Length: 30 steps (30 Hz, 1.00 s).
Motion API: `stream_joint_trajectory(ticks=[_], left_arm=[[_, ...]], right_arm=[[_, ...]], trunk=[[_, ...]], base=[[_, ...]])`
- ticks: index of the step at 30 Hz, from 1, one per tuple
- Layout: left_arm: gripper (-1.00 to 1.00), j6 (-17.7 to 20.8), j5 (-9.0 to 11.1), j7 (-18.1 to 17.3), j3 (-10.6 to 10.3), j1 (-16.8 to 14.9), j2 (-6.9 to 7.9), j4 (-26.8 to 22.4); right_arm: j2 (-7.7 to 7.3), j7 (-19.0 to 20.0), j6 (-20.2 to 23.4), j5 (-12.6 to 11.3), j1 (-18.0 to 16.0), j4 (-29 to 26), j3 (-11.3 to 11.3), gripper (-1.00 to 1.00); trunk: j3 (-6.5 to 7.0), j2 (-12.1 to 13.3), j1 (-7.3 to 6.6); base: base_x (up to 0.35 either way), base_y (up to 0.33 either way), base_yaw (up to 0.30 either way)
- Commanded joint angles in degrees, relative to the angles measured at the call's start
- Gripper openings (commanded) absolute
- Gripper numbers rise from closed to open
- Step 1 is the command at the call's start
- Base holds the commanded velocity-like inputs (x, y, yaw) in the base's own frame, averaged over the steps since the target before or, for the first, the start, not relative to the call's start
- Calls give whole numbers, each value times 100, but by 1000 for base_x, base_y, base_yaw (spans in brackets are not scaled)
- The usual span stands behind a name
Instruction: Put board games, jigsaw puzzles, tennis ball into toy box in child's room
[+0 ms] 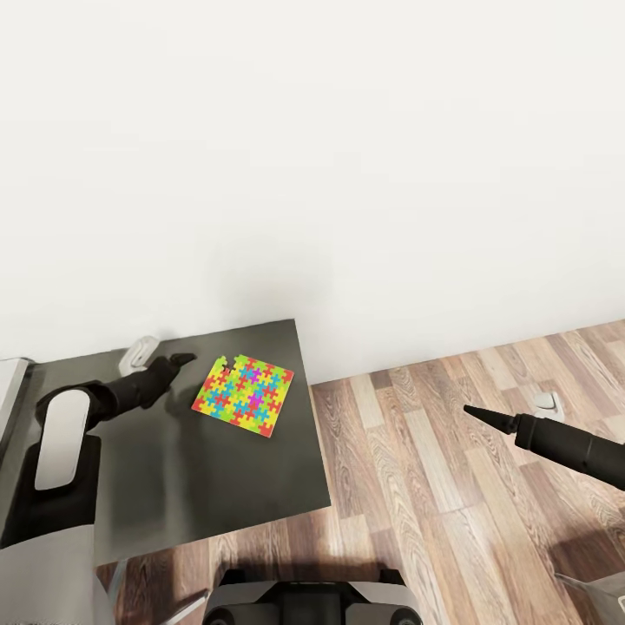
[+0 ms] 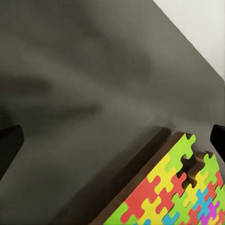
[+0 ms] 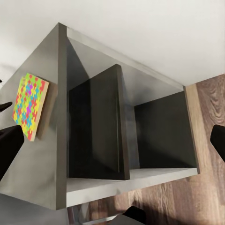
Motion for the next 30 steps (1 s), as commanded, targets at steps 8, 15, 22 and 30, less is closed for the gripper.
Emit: stream_joint_trajectory(ticks=[8,15,22,30], left_arm=[[100,5,63,51,-78,-33,-9,290],[100,3,66,45,-98,-42,-16,403],[100,-8,67,45,-114,-45,-20,443],[100,-25,65,48,-210,-45,-21,454]], right_arm=[[-10,17,33,2,-5,-1,-9,100],[-23,17,35,2,-7,-1,-13,100],[-28,17,37,2,-11,-1,-14,100],[-30,17,37,2,-12,-1,-14,100]], trunk=[[-5,-5,1],[-5,-5,1],[-5,-5,1],[-5,-5,1]], base=[[0,0,0],[0,0,0],[-79,-22,0],[-118,-48,0]])
